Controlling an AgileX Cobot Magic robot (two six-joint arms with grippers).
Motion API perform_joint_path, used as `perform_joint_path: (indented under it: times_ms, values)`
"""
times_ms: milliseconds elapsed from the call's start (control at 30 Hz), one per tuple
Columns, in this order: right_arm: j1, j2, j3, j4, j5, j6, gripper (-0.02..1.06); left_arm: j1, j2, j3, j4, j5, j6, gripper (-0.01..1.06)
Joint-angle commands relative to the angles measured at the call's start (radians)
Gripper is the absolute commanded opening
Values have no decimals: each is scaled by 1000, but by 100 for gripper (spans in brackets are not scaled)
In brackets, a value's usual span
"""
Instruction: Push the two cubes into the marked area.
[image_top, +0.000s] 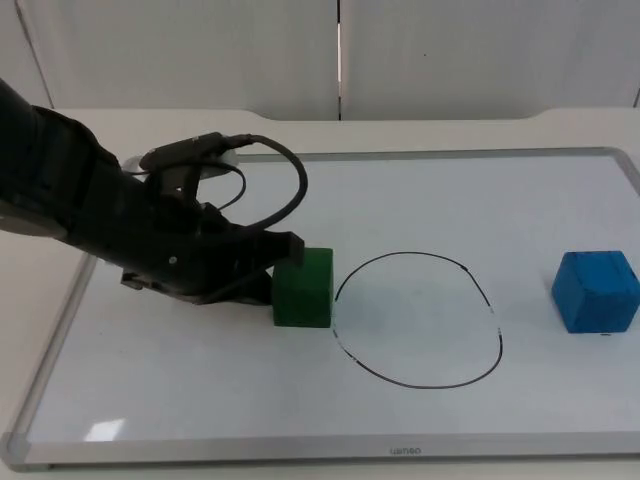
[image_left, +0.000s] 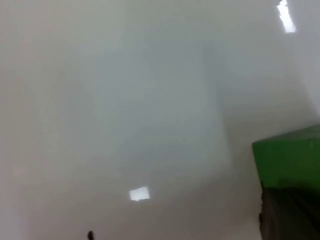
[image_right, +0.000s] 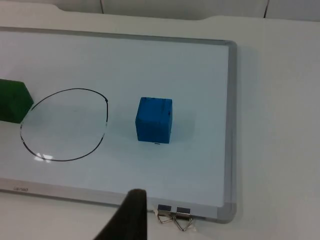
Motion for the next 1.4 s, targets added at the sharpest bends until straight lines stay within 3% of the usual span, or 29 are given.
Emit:
perform_joint_path:
  times_ms: [0,1367]
  values:
    - [-5,-3,6,5,-8,-8,105,-5,-1,-8,-10,30,-9,0]
    - [-5,-3,6,5,-8,-8,105,-73,0,-49,-10,14,-28,0]
